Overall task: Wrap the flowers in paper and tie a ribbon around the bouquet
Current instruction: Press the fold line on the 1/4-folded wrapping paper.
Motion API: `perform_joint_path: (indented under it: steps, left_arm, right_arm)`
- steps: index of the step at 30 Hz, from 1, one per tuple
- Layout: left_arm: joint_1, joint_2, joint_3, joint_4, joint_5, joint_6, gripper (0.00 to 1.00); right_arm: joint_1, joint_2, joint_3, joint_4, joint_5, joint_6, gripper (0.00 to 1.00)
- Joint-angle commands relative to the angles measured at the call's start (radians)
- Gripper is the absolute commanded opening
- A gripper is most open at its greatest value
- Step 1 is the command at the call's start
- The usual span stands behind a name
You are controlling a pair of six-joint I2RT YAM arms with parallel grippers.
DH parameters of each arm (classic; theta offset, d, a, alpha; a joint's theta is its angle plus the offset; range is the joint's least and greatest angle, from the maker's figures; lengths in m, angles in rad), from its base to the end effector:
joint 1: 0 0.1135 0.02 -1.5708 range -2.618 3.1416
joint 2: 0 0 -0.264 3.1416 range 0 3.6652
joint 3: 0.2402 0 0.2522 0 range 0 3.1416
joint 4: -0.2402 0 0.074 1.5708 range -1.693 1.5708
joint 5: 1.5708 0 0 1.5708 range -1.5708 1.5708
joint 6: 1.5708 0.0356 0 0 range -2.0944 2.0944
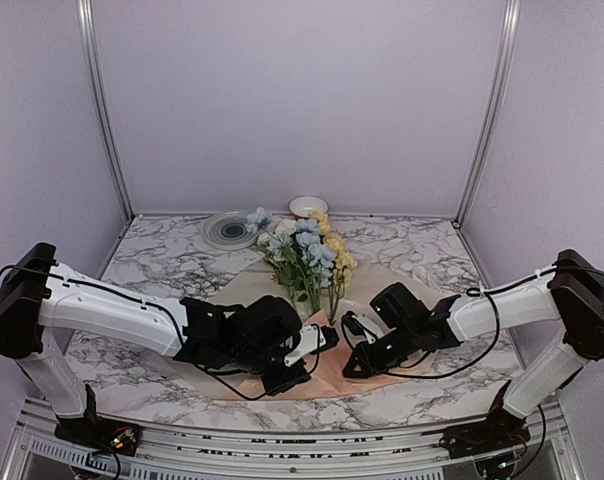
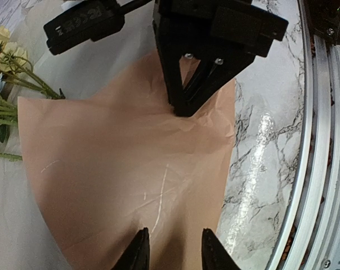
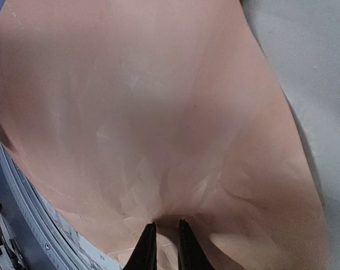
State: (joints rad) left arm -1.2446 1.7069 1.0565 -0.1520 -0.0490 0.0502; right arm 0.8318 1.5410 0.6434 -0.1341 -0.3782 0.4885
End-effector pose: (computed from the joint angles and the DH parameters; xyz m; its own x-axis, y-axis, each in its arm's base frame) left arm 0.1180 -0.3435 0.1957 -0.1832 0.6979 -0.6923 0.9456 0.3177 0.0700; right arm 0.1700 0.2060 0.1314 -0.8927 -0.3321 -0.3046 -0.4480 0.7267 0.5207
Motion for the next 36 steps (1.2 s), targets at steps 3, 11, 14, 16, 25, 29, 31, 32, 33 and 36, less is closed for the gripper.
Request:
perform_joint_path:
  steps: [3, 11, 14, 16, 25, 29, 31, 32, 33, 36]
  left_arm:
    - [-0.018, 0.138, 0.038, -0.032, 0.004, -0.002, 0.30]
    - [-0.018, 0.081, -0.116, -0.120, -0.029, -0.130, 0.28]
    - [-0.018, 0.038, -0.187, -0.166, -0.020, -0.216, 0.28]
    - [-0.019, -0.012, -0.237, -0.202, -0.025, -0.282, 0.27]
    - [-0.023, -0.204, -0.433, -0.335, 0.002, -0.472, 0.26]
    - [-0.027, -0.290, -0.336, -0.371, -0.047, -0.431, 0.26]
    - [-0.027, -0.322, -0.238, -0.410, -0.095, -0.369, 0.29]
    - [-0.027, -0.326, -0.191, -0.421, -0.116, -0.334, 0.30]
    - [-0.027, -0.322, -0.146, -0.422, -0.135, -0.300, 0.30]
    - [-0.027, -0.249, -0.007, -0.366, -0.151, -0.205, 0.31]
  right_arm:
    - [0.001, 0.008, 0.001, -0.047, 0.067, 0.025, 0.14]
    - [0.000, -0.002, -0.021, -0.069, 0.081, 0.039, 0.14]
    - [0.001, -0.013, -0.031, -0.078, 0.089, 0.046, 0.14]
    - [0.001, -0.025, -0.038, -0.086, 0.094, 0.049, 0.14]
    - [0.001, -0.050, -0.052, -0.104, 0.109, 0.041, 0.15]
    - [0.001, -0.062, -0.051, -0.115, 0.122, 0.035, 0.15]
    - [0.001, -0.067, -0.046, -0.117, 0.123, 0.040, 0.15]
    - [0.001, -0.069, -0.046, -0.113, 0.123, 0.043, 0.15]
    - [0.001, -0.071, -0.046, -0.108, 0.121, 0.045, 0.15]
    - [0.001, -0.066, -0.034, -0.114, 0.126, 0.044, 0.15]
